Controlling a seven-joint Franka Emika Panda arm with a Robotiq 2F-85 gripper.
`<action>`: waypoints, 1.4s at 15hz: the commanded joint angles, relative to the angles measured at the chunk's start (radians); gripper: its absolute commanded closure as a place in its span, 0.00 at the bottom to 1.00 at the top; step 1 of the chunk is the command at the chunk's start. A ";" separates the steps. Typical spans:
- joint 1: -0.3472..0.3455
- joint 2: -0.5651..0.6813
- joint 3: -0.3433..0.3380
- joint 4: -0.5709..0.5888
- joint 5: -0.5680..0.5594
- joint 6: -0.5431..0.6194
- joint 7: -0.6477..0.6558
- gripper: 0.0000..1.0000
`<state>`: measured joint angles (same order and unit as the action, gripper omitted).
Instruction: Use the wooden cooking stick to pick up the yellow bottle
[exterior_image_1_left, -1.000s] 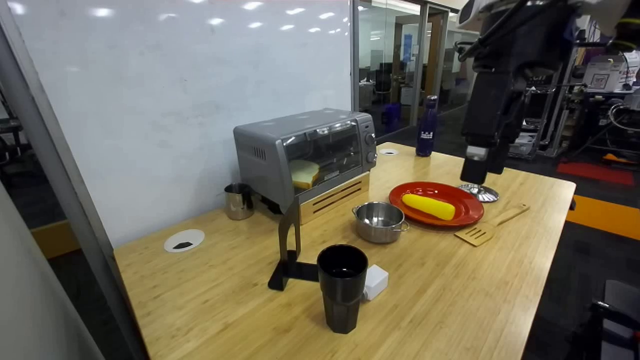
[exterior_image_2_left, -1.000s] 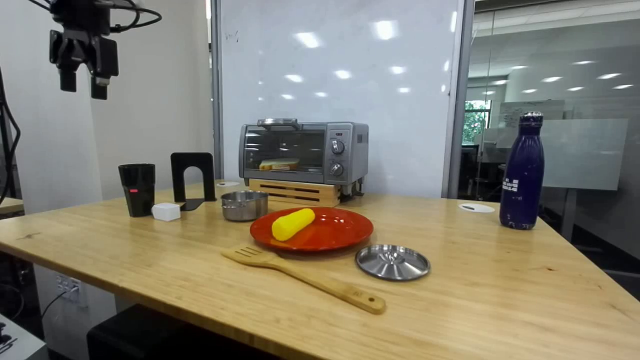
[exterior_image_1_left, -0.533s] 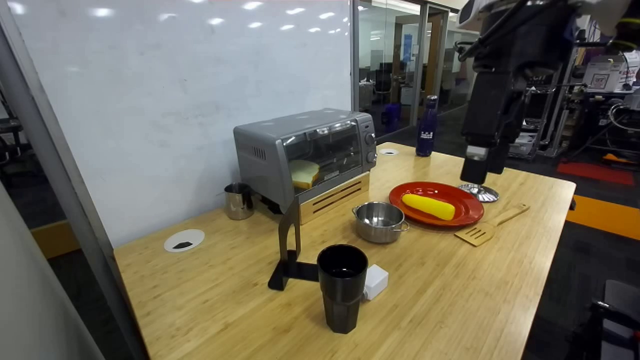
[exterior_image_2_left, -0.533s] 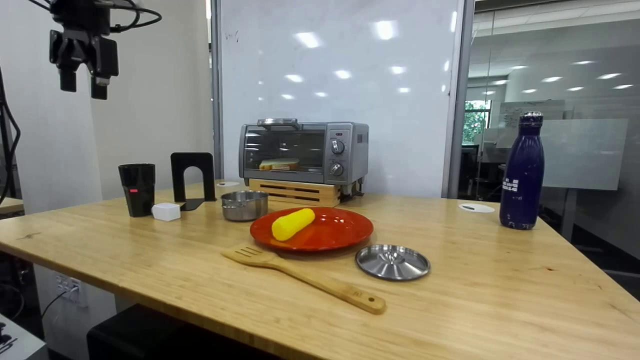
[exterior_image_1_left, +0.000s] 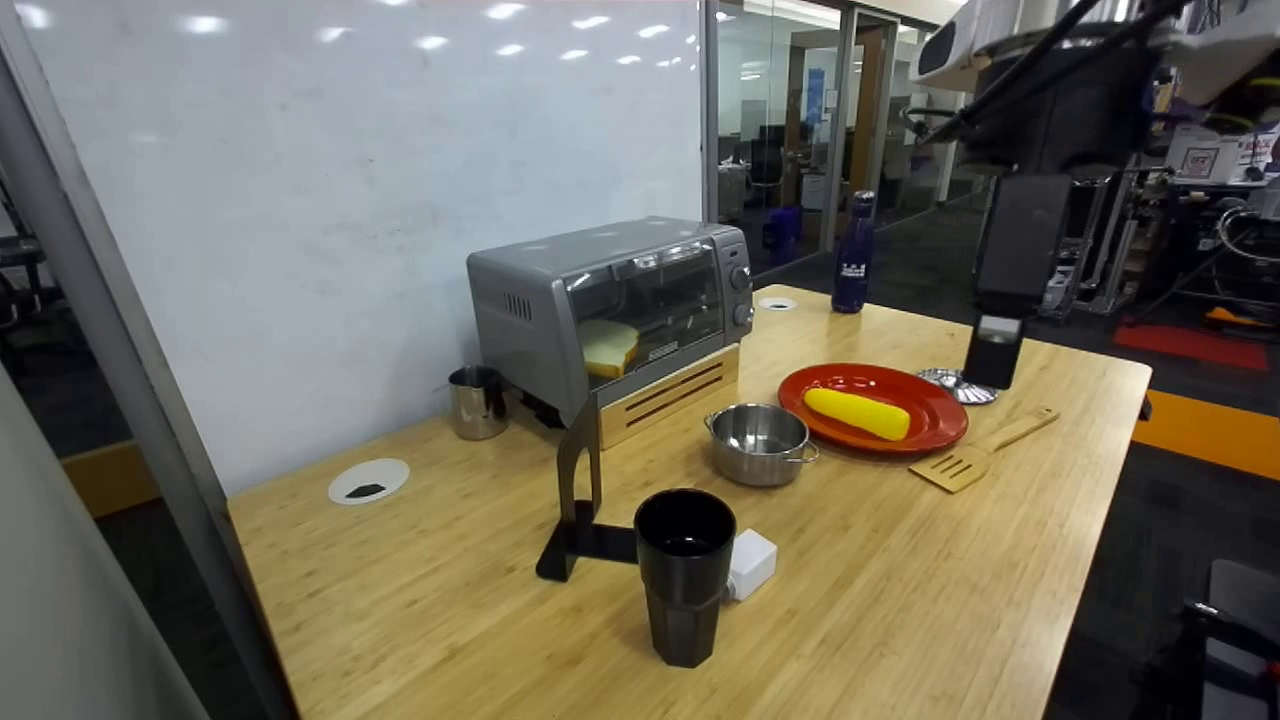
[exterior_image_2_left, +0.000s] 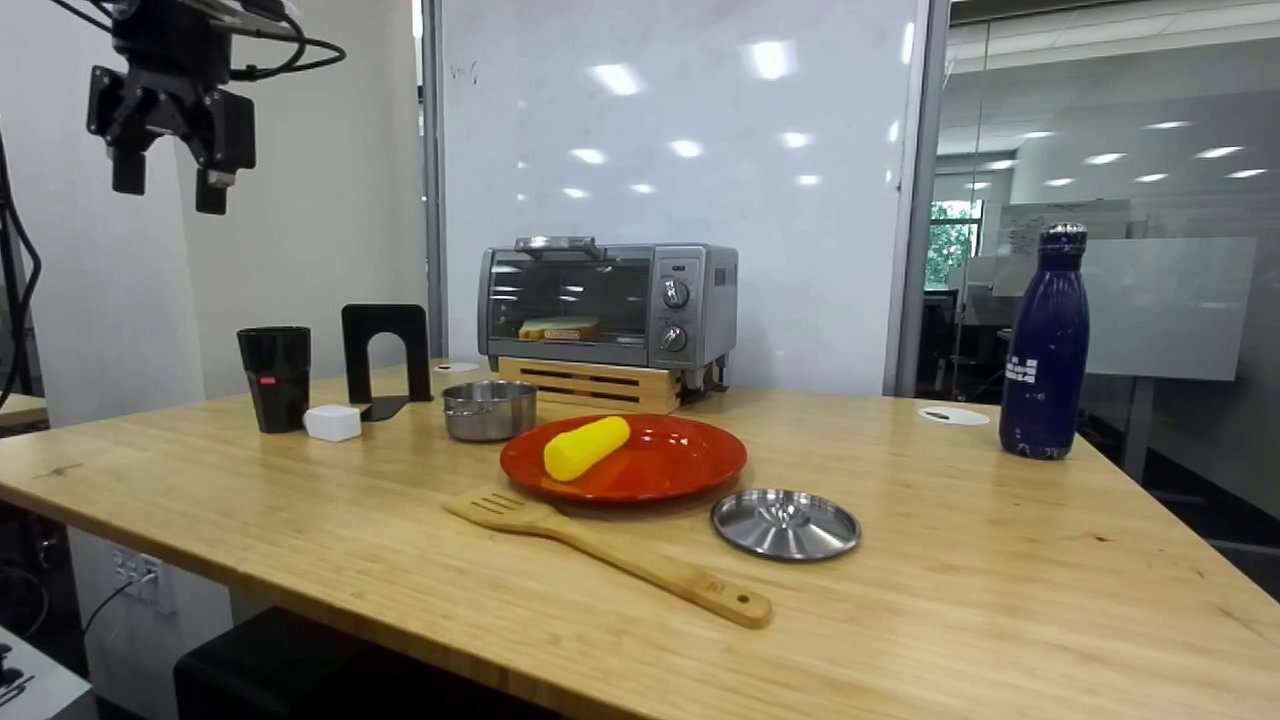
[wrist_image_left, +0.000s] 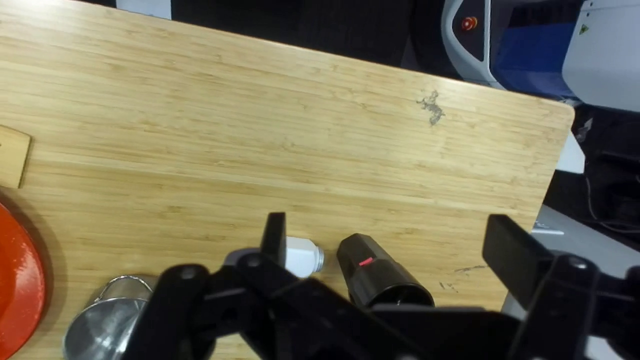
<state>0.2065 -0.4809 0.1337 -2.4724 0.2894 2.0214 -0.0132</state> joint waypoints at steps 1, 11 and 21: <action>-0.001 -0.076 -0.064 -0.075 -0.009 -0.043 -0.148 0.00; -0.151 -0.256 -0.291 -0.201 -0.367 -0.146 -0.463 0.00; -0.160 -0.246 -0.318 -0.188 -0.385 -0.133 -0.464 0.00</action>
<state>0.0499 -0.7274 -0.1878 -2.6616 -0.0984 1.8903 -0.4754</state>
